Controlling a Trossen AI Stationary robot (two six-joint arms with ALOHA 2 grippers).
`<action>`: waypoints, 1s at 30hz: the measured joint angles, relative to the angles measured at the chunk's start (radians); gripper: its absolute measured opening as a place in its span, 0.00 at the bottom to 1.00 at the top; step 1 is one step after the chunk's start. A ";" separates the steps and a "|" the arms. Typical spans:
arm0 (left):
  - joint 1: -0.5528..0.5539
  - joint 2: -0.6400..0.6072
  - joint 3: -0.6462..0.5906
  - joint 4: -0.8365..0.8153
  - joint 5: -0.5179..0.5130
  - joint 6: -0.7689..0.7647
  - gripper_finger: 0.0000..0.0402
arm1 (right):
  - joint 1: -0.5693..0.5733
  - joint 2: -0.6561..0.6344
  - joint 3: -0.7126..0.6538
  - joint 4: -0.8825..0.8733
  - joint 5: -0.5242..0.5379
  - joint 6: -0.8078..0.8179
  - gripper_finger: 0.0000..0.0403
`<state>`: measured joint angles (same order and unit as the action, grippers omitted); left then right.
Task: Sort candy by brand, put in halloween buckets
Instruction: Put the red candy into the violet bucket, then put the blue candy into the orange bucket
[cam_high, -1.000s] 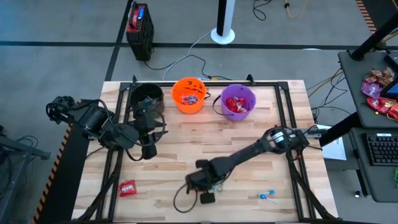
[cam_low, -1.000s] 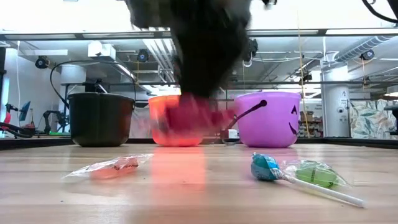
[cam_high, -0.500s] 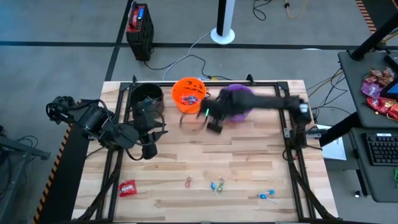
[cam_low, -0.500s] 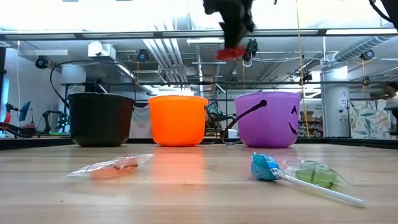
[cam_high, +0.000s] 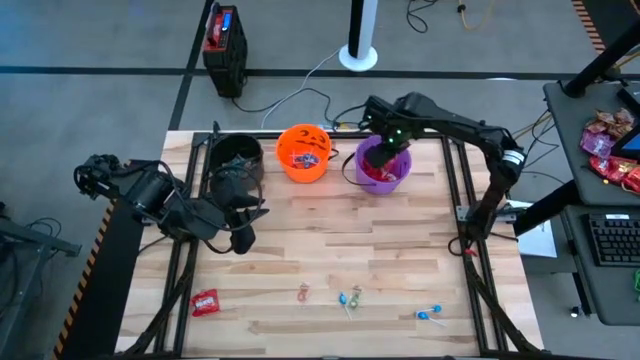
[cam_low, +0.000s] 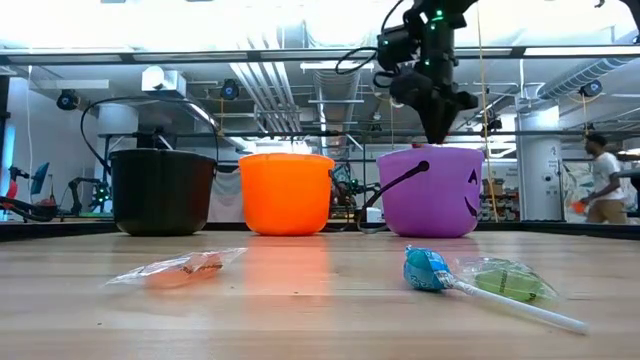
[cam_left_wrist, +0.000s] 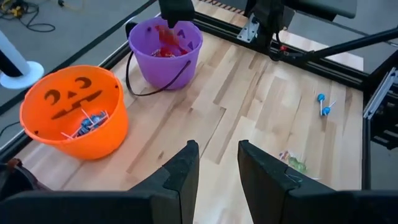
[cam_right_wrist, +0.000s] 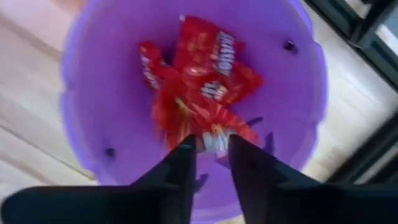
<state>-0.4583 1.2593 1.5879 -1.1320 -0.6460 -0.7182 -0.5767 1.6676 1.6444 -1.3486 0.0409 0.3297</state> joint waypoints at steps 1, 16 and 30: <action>0.001 0.002 0.000 0.000 0.000 -0.005 0.24 | 0.000 -0.001 -0.007 0.000 0.012 -0.001 0.25; 0.058 0.075 0.000 0.001 0.039 0.091 0.24 | 0.296 -0.201 0.005 0.004 -0.079 0.292 0.55; 0.103 0.082 0.000 0.003 0.073 0.320 0.24 | 1.084 -0.064 -0.065 0.122 -0.263 0.948 0.52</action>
<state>-0.3553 1.3418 1.5879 -1.1287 -0.5734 -0.3979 0.5068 1.6039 1.5791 -1.2269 -0.2224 1.2779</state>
